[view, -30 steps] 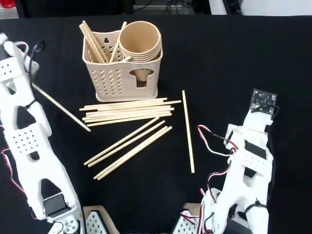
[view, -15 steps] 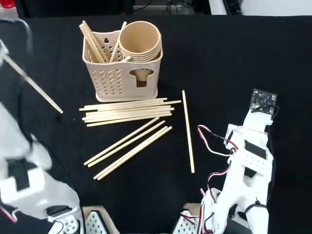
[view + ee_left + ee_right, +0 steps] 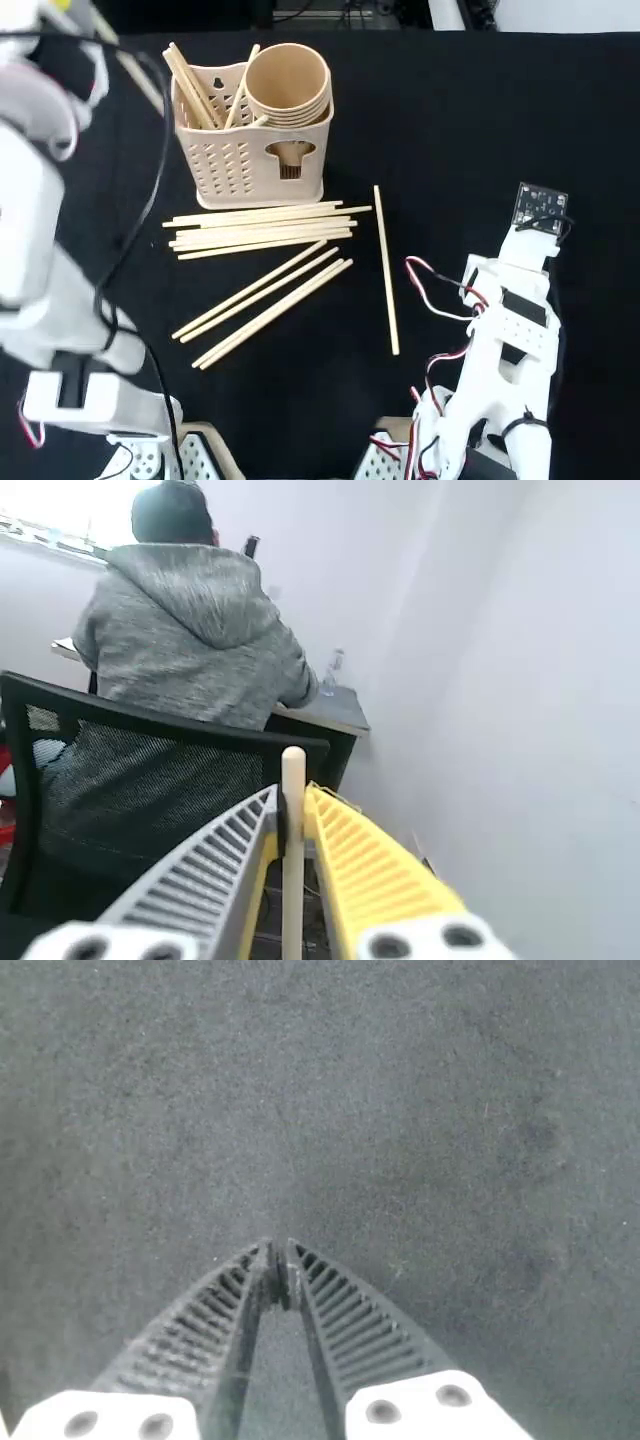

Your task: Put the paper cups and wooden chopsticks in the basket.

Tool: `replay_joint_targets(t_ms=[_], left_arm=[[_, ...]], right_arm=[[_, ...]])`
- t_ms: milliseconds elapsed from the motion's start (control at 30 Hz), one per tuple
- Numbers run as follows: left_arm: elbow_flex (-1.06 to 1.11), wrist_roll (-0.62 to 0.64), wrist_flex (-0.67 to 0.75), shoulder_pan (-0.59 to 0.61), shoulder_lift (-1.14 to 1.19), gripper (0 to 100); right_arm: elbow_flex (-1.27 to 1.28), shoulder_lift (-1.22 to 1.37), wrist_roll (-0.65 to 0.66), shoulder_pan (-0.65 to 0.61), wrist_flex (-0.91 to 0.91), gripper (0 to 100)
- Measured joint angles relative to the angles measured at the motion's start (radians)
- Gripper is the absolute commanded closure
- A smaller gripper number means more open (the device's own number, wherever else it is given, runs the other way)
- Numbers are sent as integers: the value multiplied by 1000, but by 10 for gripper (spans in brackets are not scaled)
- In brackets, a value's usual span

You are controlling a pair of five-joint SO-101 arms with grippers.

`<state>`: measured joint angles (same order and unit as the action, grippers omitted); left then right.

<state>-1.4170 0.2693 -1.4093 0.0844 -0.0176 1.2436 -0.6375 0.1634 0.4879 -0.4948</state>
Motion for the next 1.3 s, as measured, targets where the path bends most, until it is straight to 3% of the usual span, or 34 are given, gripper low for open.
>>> replay_joint_targets(t_ms=[200,567,933,1167,1300], left_arm=[[3,0,141,-8,176,972],[6,0,255,-37,463,972],[6,0,239,-37,526,965],[11,-58,89,-37,526,787],[11,-46,12,-44,526,767]], right_arm=[[0,0,0,0,0,980],[0,0,0,0,0,980],[0,0,0,0,0,980],[0,0,0,0,0,980],[0,0,0,0,0,980]])
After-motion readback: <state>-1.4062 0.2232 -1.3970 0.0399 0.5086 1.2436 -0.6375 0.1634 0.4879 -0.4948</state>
